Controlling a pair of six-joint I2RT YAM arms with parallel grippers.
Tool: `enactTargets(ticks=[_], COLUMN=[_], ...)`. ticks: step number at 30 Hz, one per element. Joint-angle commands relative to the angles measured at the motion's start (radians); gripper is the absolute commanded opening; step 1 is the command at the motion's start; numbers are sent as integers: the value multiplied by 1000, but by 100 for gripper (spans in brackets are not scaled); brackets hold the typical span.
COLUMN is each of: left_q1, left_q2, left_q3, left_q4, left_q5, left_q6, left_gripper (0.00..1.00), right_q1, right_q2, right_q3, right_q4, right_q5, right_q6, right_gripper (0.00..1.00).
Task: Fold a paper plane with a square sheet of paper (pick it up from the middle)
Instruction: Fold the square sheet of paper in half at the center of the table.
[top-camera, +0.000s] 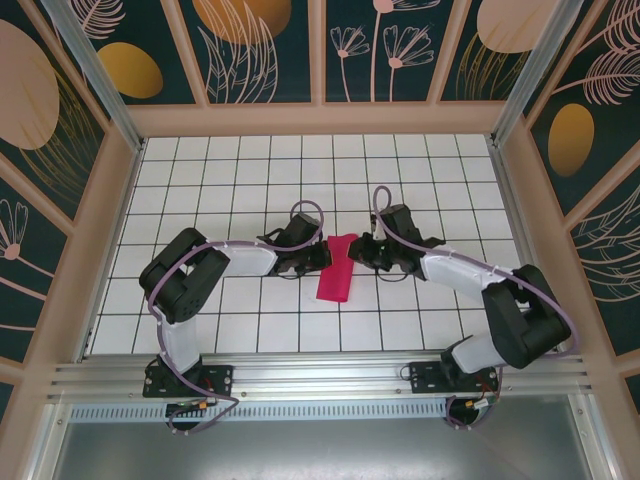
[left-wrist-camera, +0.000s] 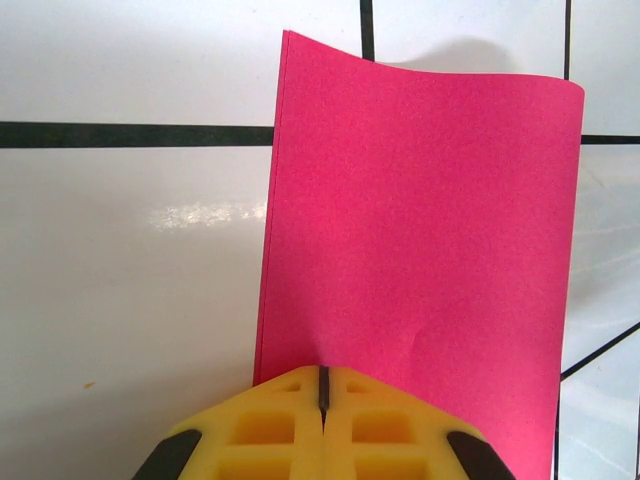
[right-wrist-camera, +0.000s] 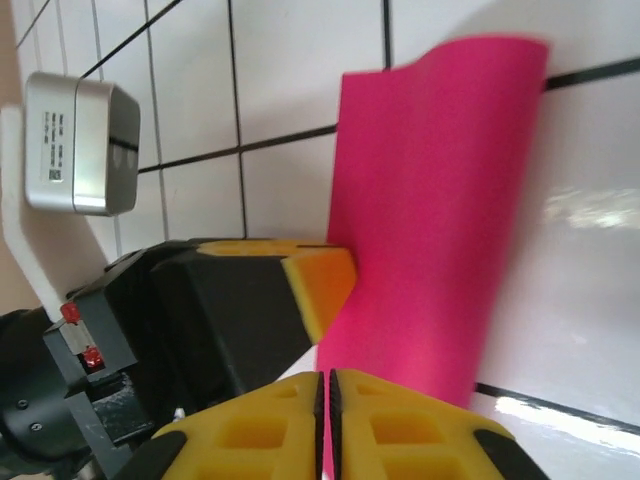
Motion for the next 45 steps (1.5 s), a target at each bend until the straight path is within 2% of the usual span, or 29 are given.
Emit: enactTargets(ticks=[1,8,19,24,30,35,45], left_q1=[-5,-5,-7,-6,-7,-7,-5], left_q2=[45,44,57,64,62,66,63], left_q3=[-34,-37,-27,-25,-20,-20,-21], left_q4=[-71,-72,-94,-94,-99,-97,-96], left_q5=[-41,-44,-48,-49,-46,-44,-43], left_q6=[19,18,33,35,37,39,40], left_gripper=[0,0,0,0,0,0,0], right_q1=[-3,-7,-58,-72,-73,-61,-22], right_q2=[43,110,133,149,16,-47,83], right_q3=[-11,-16,-196,-207,-196,-218,-259], right_q4=[120,85,197,204,205,253,271], right_q5=[-119,-103,-101,-108,-126,-198,-184], right_q6=[32,-5,-21,-28,-14,9,-3], right_gripper=[14,14,16,18,19,18,14])
